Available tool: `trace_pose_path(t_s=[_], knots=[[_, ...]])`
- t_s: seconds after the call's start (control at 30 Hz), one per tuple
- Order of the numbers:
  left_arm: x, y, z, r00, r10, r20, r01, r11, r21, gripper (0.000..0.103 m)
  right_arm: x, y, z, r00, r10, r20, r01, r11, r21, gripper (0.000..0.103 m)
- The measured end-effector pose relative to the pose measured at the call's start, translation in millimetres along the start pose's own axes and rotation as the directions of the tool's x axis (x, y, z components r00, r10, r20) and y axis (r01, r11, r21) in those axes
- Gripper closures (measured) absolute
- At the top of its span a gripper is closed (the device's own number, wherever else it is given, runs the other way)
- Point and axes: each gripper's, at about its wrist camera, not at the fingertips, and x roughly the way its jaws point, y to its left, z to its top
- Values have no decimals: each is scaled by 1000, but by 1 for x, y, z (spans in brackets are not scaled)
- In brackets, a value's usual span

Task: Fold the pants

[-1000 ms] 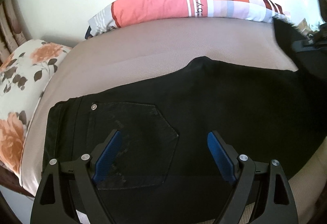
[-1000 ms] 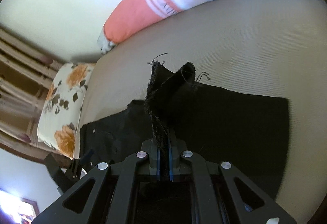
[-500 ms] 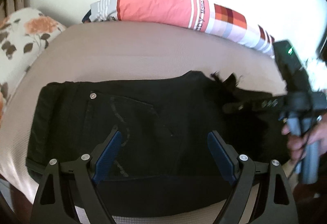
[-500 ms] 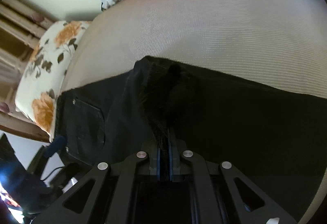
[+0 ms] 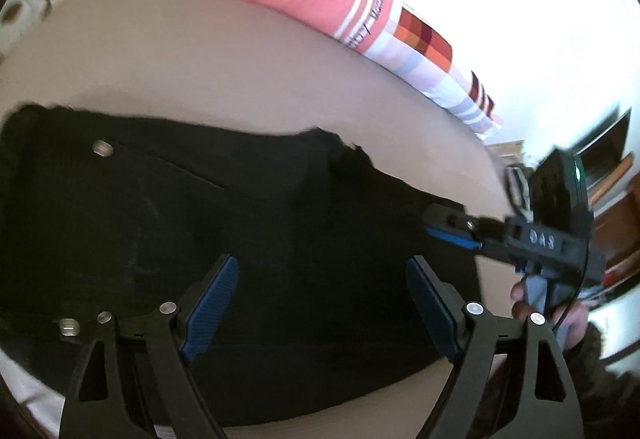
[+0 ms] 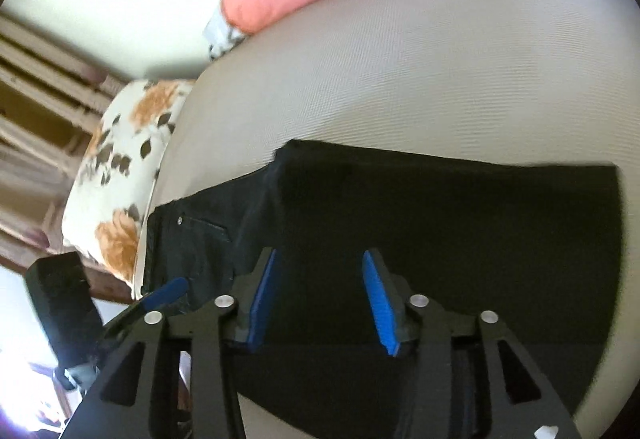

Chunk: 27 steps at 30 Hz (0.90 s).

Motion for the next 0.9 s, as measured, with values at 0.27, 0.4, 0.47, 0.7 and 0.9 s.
trace_pose_path(t_s=[0.27,0.4,0.47,0.7,0.9], knots=[[54,12,20,973,-138,-187,112,983,-147,46,-47,-38,-36,996,-30,84,21,994,111,57],[69,16,26,960,-167,-224,127,975,-183,48,-52,-52,-43,994,-15,106,-3,986,167,57],[74,14,29,955,-183,-235,142,973,-180,48,-50,-56,-44,994,-5,113,-18,981,194,57],[92,2,32,928,-261,-266,217,959,-184,49,-44,-56,-44,994,10,112,-32,980,197,57],[107,-3,22,918,-253,-305,194,958,-210,95,-41,-53,-45,995,-9,104,-10,984,180,57]])
